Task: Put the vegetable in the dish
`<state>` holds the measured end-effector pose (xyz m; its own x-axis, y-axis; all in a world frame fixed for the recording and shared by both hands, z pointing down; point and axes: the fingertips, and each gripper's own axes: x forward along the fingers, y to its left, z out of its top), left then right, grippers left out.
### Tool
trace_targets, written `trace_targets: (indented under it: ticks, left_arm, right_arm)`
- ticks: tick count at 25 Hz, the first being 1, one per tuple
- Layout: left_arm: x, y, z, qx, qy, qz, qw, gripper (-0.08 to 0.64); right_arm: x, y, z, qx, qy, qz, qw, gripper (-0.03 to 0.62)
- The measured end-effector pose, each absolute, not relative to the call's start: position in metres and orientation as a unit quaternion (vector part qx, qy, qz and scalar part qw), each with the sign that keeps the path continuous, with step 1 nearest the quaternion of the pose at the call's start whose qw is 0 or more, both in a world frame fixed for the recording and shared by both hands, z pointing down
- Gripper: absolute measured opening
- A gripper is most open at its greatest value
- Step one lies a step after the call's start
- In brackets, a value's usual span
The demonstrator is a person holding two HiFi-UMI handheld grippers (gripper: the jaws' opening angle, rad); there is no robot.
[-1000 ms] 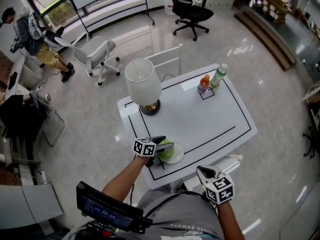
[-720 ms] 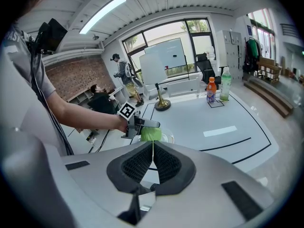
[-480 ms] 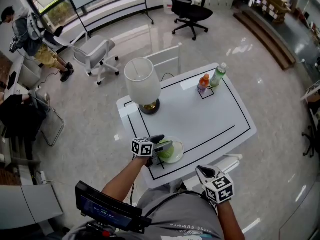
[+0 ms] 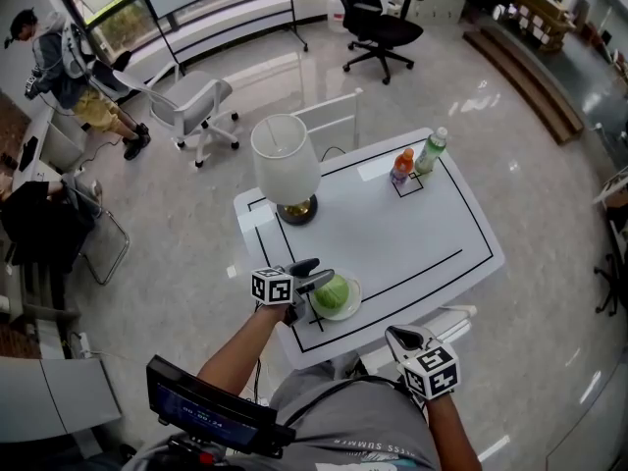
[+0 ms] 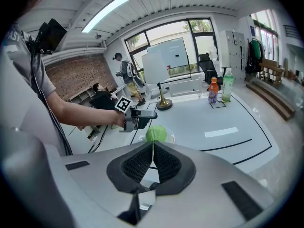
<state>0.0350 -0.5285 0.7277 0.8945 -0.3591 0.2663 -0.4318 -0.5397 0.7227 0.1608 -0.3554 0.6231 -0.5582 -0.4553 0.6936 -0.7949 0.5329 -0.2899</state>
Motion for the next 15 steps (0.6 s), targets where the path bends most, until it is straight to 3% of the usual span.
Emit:
trace_targets:
  ticks: [15]
  left_arm:
    - [0.040,-0.518,0.621,0.909,-0.241,-0.017,0.339,0.324]
  right_arm:
    - [0.168,-0.344,0.610,0.375,-0.838,0.291,0.269,0.008]
